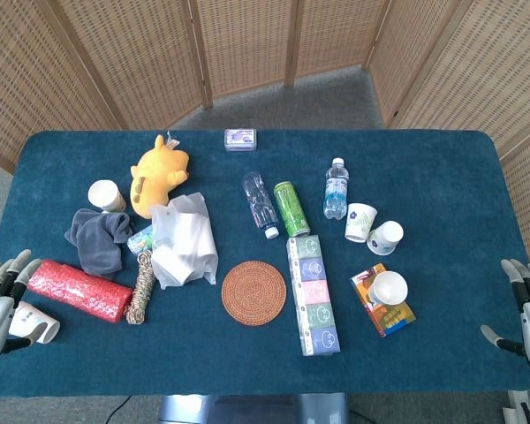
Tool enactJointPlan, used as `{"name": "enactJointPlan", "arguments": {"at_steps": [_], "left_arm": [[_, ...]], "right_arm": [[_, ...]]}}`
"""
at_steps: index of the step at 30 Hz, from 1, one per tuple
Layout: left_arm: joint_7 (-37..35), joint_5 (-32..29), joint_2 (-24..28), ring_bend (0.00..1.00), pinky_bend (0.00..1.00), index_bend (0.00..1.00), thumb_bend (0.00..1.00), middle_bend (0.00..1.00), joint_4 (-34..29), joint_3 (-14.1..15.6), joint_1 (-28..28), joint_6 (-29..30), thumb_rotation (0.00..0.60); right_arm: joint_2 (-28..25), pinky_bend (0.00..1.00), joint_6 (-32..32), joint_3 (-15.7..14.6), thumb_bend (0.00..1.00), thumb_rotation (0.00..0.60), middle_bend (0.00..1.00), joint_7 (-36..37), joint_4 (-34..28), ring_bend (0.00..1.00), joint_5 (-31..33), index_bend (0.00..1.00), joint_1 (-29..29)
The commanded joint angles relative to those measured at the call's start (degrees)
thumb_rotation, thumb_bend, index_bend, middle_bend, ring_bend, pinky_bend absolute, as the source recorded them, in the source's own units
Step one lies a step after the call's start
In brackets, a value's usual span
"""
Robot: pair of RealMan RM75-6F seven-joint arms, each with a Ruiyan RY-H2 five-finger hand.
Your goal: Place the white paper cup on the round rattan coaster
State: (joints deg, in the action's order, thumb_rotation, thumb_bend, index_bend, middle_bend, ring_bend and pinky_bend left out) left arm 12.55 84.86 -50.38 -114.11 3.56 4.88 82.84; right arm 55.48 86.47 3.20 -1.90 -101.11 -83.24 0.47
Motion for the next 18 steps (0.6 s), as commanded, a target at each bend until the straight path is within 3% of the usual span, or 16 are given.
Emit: {"name": "enactJointPlan", "arguments": {"at_steps": [1,8,18], "left_arm": [[-0.30,0.22,0.03,0.00,0.00,0.00,0.27,0.00,-0.08,-0.09,-0.03,-0.08,0.600],[-1.69,1.33,0.73,0.00,0.00,0.00,0.27,0.00,-0.36,-0.33,-0.16,-0.02,0.600],[-3.11,2.46,1.62,0.00,0.00,0.00,0.27,0.00,-0.66,-0.23,-0.65,0.09,0.600]], "right_arm": [[-0.01,0.04,-0.24,-0.09,0.00,0.600,0.00,0.03,0.02,0.00,0.01,0.00,0.03],[0.25,0.04,-1.05,-0.23,0.00,0.600,0.00,-0.51,-0.09,0.00,0.15,0.00,0.26],[2.92,0.16,-6.28,-1.01,0.00,0.600,0.00,-1.40,-1.15,0.00,0.37,0.00,2.67]]}}
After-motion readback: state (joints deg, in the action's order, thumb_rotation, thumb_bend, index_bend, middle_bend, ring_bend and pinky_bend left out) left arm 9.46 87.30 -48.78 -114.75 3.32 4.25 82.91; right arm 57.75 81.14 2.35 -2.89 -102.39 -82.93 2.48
